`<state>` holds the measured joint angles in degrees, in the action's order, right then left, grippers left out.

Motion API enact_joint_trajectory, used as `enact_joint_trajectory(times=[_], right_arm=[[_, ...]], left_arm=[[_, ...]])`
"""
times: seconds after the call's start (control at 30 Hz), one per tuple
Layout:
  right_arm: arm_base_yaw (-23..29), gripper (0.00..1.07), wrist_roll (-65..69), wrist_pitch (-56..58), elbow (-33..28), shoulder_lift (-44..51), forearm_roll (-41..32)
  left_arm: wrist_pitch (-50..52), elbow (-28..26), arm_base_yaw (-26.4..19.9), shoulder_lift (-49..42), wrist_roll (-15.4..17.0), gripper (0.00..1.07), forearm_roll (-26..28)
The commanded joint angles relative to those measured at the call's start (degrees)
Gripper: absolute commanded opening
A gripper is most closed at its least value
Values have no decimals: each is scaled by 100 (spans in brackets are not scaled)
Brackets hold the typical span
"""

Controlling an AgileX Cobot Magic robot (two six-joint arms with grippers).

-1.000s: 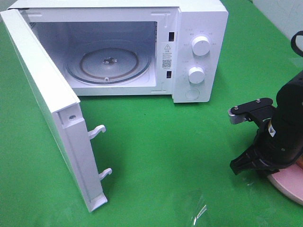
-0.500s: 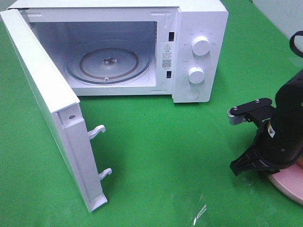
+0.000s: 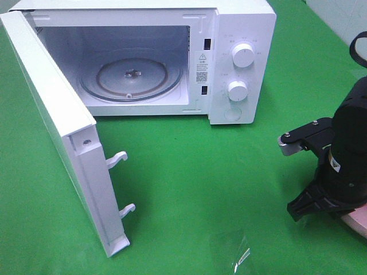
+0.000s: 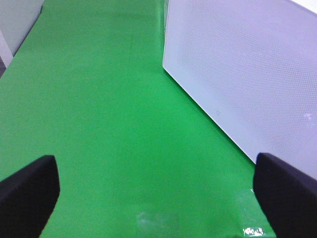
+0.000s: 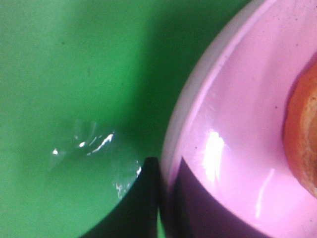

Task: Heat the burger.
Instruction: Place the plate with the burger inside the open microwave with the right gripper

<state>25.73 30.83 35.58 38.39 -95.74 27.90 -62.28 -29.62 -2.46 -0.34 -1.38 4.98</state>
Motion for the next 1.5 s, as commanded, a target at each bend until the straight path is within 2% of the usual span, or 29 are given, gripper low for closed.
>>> enact_joint_trajectory(times=[0.03,0.2,0.53,1.17,1.3,1.5], right_arm=[[183,0,160,338,-29,269,298],[413,0,281,745,-29,630,556],[762,0,241,1083,-29,1140,579],[1719,0,229,1398,-716,2315,659],[2097,0,286,1467,-945,2710,659],[2441,0,292,1450,-985,2991,659]], left_arm=[[97,0,23,-86,6,98,17],[97,0,23,-86,6,98,17],[97,0,23,-86,6,98,17],[97,0,23,-86,6,98,17],[97,0,23,-86,6,98,17],[97,0,23,-86,6,98,17]])
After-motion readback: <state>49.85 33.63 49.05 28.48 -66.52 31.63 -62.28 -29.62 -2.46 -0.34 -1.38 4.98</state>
